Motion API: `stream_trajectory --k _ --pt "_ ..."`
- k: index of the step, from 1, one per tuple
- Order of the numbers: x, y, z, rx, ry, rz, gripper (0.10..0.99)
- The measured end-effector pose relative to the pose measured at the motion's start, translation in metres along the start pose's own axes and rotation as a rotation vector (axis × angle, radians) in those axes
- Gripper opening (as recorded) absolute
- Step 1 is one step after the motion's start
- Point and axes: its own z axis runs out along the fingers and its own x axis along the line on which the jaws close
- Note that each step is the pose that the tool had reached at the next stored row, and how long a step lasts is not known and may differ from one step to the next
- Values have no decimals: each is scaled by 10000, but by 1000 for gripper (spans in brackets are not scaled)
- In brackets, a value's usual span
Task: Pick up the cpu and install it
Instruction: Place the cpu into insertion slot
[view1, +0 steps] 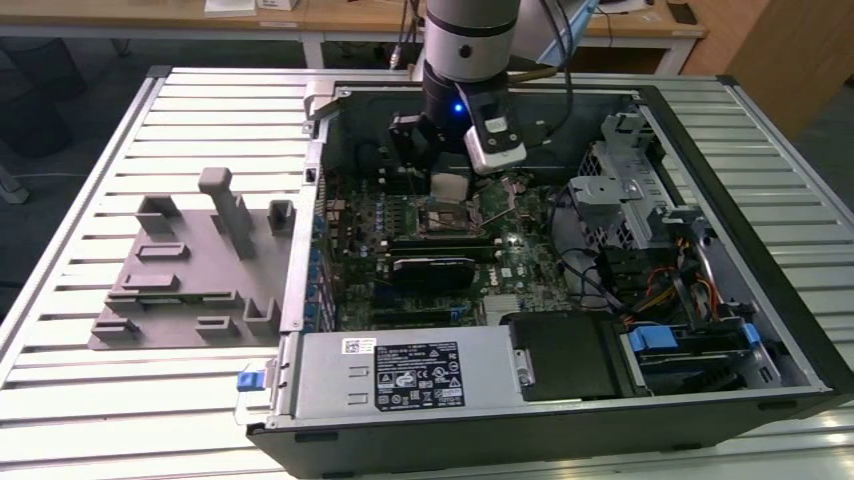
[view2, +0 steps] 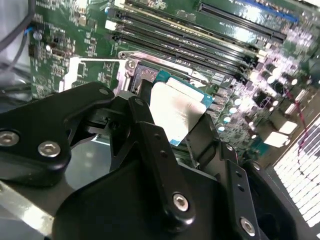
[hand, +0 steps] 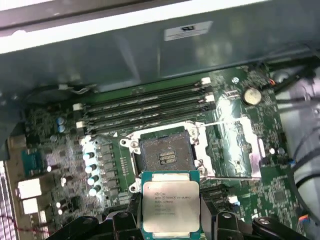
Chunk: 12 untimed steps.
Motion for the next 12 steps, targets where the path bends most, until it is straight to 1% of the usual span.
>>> stream_trajectory --k 12 --pt "0 0 11 0 -115 2128 545"
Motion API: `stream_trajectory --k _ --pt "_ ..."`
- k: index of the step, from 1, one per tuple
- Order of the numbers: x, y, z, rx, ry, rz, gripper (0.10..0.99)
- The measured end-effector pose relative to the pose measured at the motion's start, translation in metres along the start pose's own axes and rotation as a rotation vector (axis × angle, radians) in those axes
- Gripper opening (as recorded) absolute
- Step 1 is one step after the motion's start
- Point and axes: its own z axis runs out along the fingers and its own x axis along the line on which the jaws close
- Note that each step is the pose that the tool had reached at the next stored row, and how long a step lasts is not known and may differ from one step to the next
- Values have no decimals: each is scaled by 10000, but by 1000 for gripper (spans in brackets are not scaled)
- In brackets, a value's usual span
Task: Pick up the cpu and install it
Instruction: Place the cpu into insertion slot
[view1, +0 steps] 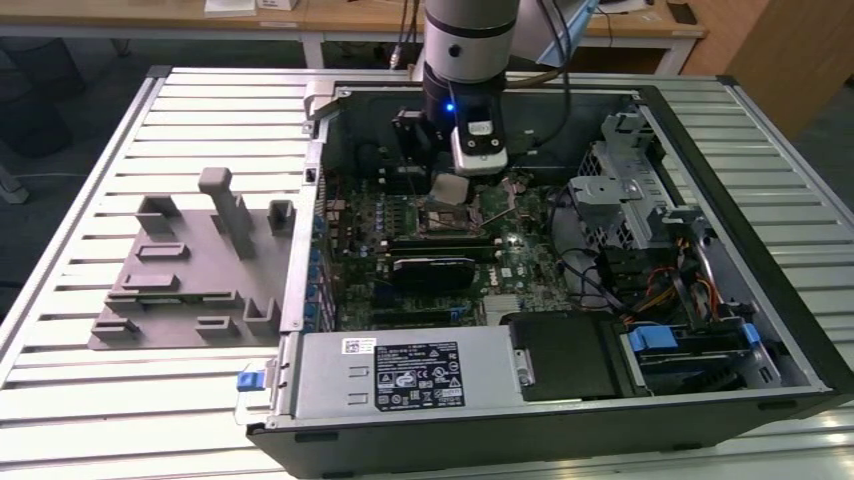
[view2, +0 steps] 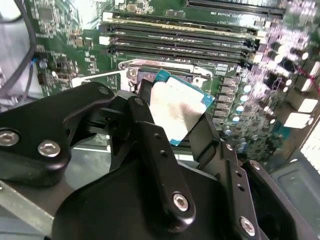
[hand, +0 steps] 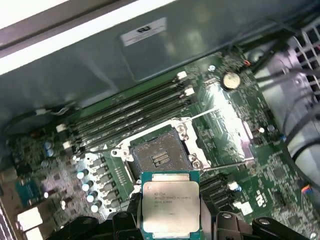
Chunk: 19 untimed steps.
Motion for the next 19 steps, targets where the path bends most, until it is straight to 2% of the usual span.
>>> stream_trajectory --k 19 --pt "0 -1 17 1 -185 3449 545"
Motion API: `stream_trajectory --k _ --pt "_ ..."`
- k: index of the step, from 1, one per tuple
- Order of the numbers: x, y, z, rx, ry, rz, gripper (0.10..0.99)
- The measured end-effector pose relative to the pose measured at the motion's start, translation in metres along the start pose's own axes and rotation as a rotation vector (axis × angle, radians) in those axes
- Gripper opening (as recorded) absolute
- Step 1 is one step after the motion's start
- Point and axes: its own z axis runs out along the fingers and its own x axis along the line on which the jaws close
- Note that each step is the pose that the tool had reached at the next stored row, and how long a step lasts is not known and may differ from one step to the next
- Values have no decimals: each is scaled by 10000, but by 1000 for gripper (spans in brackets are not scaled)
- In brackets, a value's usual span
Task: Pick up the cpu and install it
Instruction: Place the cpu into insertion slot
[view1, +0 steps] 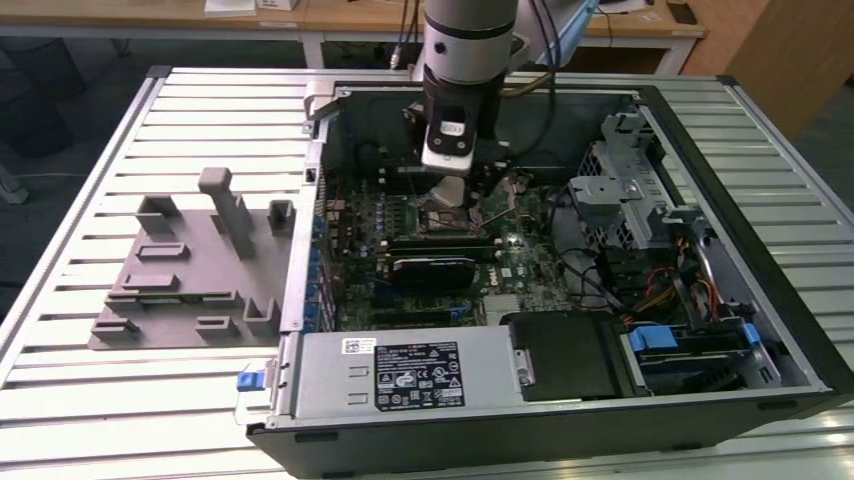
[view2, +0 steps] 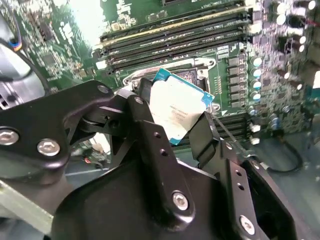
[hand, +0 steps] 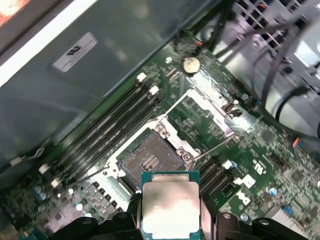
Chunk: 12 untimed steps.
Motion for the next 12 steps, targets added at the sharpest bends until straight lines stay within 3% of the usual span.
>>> stream_trajectory --k 12 --pt "0 -1 11 0 -117 2182 545"
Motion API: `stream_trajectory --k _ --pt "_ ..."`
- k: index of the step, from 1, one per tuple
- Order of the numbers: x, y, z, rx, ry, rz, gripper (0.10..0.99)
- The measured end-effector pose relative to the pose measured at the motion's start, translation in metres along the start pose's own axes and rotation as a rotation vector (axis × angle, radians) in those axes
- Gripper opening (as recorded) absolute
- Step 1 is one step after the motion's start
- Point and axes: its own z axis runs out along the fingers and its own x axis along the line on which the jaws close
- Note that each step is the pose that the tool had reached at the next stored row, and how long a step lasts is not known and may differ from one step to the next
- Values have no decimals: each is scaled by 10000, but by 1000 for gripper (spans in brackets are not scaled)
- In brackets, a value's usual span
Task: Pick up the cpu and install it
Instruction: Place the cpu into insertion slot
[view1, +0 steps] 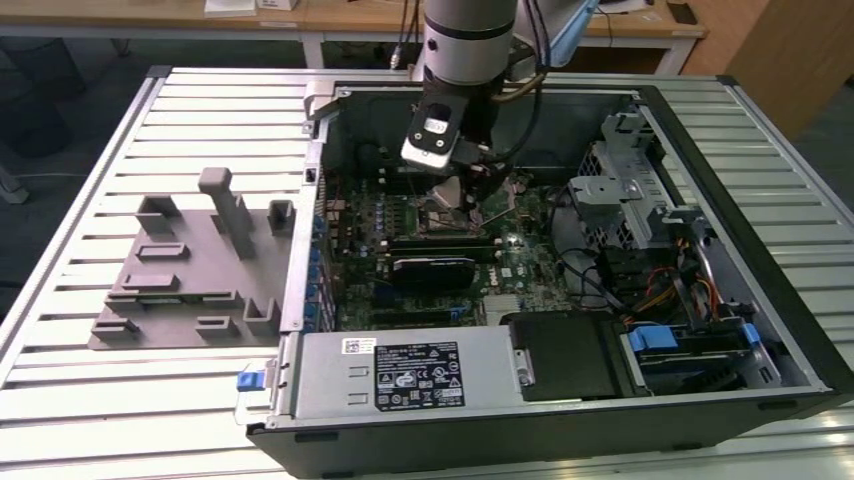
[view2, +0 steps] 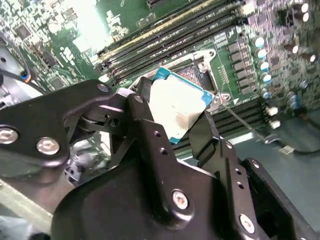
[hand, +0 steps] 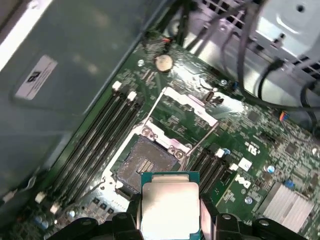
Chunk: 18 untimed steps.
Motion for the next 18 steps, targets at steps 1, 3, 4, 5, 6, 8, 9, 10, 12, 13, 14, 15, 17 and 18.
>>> stream_trajectory --k 1,3,4,5,6,8,9,10,12,13,14,15,17,18 --pt "0 0 1 0 -10 181 545" --pt "0 0 2 1 -29 539 545" --pt "0 0 3 1 -40 736 545" --pt "0 0 4 1 -49 914 545" --pt "0 0 5 1 -59 1095 545" --pt "0 0 7 1 -78 1454 545" --pt "0 0 7 1 -88 1633 545" --pt "0 0 8 1 -98 1812 545" --pt "0 -1 10 1 -118 2188 545" --pt "0 -1 11 1 -127 2369 545" --pt "0 -1 11 2 -137 2547 545" --pt "0 -1 12 2 -147 2728 545" --pt "0 -1 14 2 -167 3086 545" --pt "0 -1 15 2 -176 3272 545"
